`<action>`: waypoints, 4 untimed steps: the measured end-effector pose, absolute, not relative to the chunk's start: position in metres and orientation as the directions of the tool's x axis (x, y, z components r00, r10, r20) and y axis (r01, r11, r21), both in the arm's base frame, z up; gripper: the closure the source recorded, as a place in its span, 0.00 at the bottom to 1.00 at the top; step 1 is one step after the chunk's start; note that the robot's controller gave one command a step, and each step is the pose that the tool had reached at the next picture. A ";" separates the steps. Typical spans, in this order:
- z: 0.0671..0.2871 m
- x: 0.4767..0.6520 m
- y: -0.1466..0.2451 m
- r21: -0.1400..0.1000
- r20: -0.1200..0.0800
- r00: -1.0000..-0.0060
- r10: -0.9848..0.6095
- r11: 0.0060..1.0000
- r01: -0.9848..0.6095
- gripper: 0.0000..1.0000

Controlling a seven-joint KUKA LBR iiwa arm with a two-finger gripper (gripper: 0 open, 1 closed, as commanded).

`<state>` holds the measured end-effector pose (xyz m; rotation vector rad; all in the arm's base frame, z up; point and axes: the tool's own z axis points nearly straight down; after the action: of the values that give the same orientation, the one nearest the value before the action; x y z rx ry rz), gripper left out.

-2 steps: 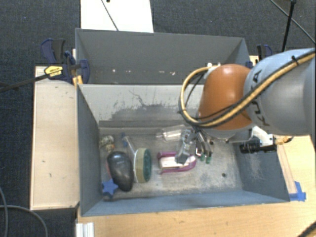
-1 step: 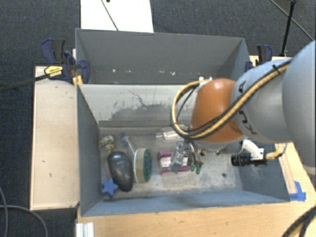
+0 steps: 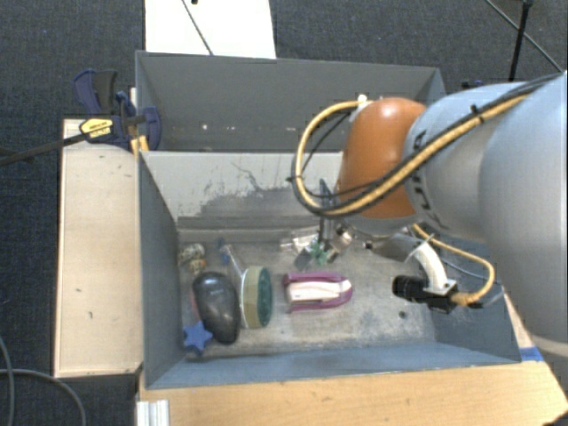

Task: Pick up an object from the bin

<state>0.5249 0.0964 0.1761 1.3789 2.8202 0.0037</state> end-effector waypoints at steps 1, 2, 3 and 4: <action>0.170 0.485 0.146 0.001 0.001 -0.939 0.345 0.939 0.345 1.00; 0.303 0.491 0.149 0.007 -0.010 -0.950 0.313 0.950 0.313 1.00; 0.299 0.490 0.149 0.001 -0.002 -0.951 0.310 0.951 0.310 0.00; 0.310 0.536 0.148 0.004 -0.004 -0.875 0.484 0.875 0.484 0.00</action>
Offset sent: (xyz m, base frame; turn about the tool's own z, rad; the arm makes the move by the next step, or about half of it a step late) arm -0.0397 0.0484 -0.0060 -0.5554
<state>0.5361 0.1484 0.3099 0.7831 3.0373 0.0038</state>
